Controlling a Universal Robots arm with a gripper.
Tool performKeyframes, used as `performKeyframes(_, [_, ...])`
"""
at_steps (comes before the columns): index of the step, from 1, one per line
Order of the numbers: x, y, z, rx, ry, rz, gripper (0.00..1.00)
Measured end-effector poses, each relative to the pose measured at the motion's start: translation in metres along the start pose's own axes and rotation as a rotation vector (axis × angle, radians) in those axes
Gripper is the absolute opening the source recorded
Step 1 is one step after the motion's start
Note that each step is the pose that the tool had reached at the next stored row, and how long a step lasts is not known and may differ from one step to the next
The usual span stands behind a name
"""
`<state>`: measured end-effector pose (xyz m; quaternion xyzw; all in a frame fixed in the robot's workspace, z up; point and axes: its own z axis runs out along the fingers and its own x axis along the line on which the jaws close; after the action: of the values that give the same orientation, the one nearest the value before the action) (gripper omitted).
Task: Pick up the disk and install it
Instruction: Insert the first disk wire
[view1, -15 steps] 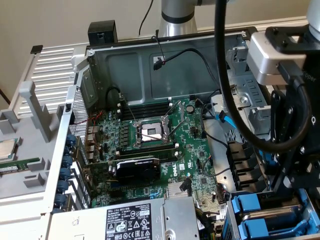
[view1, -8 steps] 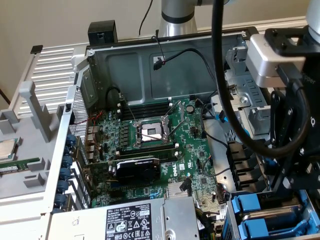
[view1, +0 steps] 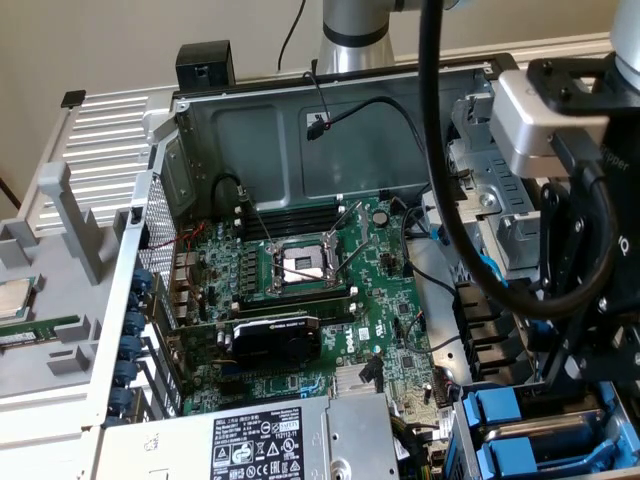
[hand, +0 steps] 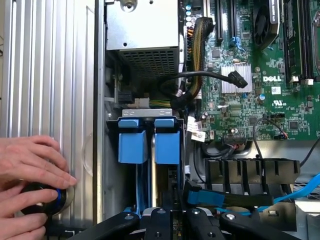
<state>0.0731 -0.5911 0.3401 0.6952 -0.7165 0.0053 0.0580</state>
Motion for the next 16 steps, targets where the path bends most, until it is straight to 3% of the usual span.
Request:
performKeyframes(5, [0.0,0.0007,0.0008,0.0087,-0.0003,0.001,0.17])
performKeyframes(16, [-0.0003,0.0021,0.0012,0.0143,-0.0005,0.001,0.17])
